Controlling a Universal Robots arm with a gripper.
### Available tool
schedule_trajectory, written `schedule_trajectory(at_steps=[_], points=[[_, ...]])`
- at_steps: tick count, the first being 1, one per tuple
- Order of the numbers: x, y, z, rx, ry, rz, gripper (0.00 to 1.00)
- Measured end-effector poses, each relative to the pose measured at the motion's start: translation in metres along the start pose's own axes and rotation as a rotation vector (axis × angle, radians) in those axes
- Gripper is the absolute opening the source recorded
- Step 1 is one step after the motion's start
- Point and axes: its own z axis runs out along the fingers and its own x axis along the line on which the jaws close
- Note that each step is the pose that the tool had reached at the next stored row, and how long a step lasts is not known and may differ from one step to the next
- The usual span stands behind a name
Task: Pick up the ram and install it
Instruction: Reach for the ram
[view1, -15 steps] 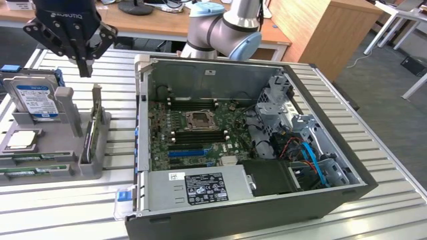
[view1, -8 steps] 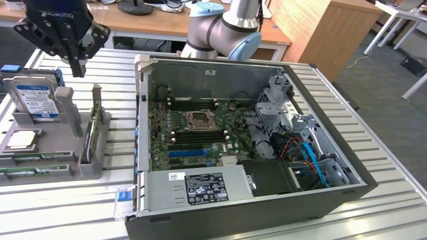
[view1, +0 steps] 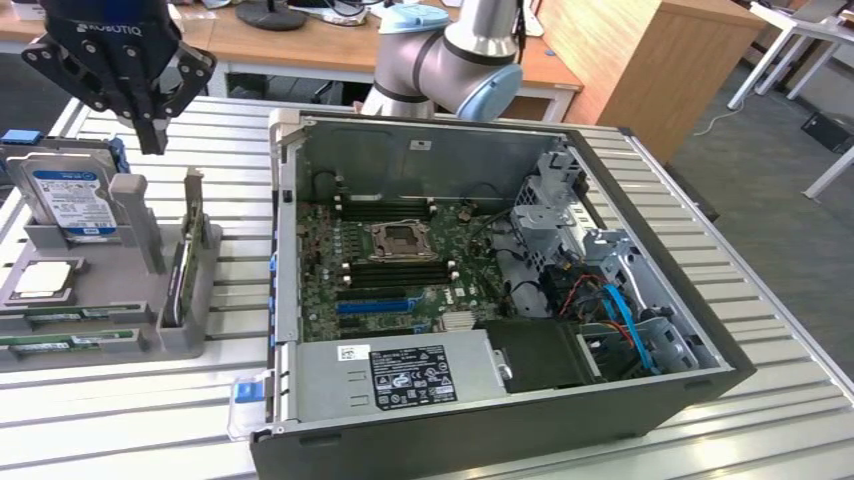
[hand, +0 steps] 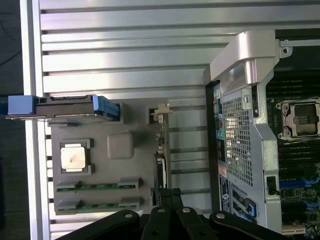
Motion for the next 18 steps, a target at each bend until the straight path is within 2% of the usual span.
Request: schedule_trajectory(at_steps=[18], points=[[0.037, -0.0029, -0.0004, -0.0001, 0.0000, 0.000, 0.11]])
